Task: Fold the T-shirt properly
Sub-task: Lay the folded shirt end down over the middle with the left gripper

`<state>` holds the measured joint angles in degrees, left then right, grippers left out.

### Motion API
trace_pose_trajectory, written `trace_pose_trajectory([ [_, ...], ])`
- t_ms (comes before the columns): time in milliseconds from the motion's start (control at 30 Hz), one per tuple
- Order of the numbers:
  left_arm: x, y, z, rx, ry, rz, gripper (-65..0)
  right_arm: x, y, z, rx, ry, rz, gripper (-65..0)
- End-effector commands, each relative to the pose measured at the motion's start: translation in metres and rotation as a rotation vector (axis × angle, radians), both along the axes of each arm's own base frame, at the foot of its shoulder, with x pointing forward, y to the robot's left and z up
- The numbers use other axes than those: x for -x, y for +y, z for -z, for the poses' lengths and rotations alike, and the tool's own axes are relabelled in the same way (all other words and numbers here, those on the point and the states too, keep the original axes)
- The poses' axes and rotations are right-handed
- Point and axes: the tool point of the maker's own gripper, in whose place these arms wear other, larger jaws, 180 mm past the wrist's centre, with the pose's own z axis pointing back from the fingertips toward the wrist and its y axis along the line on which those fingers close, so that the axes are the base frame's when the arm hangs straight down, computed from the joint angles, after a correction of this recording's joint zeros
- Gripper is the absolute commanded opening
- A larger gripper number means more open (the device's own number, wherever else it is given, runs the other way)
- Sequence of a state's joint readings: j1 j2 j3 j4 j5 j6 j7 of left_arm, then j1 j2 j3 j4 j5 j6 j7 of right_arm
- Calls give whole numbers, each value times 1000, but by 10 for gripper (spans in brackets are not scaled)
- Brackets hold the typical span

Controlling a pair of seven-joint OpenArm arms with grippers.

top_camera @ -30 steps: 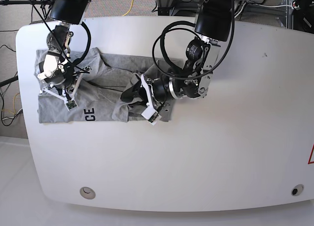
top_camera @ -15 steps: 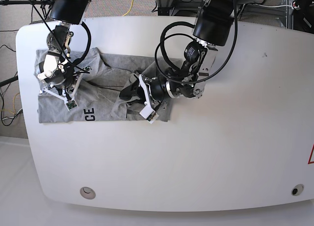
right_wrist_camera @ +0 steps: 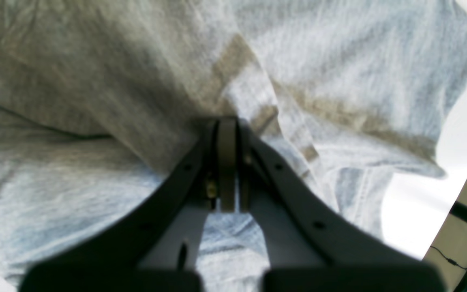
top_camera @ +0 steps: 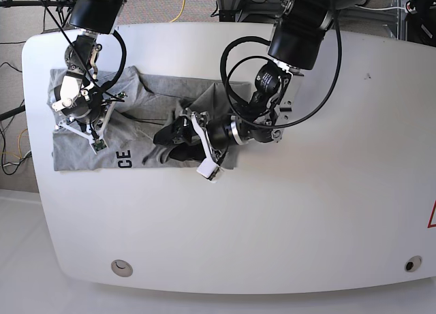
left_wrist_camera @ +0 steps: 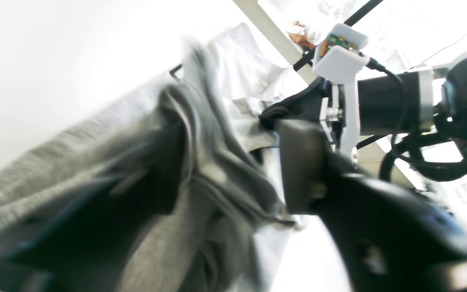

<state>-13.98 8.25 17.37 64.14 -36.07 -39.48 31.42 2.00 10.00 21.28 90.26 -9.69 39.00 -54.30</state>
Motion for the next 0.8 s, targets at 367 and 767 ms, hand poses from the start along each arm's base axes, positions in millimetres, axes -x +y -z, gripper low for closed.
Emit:
trace_pose_trajectory([
  [367,-14,-7,-60,153,-96,-14,-173,-8,-5,-10,14,-32,0,-650],
  [767,-15,40,-69,32,-225,-14,-173,-9,-5,-11,14,-36,0,-650],
])
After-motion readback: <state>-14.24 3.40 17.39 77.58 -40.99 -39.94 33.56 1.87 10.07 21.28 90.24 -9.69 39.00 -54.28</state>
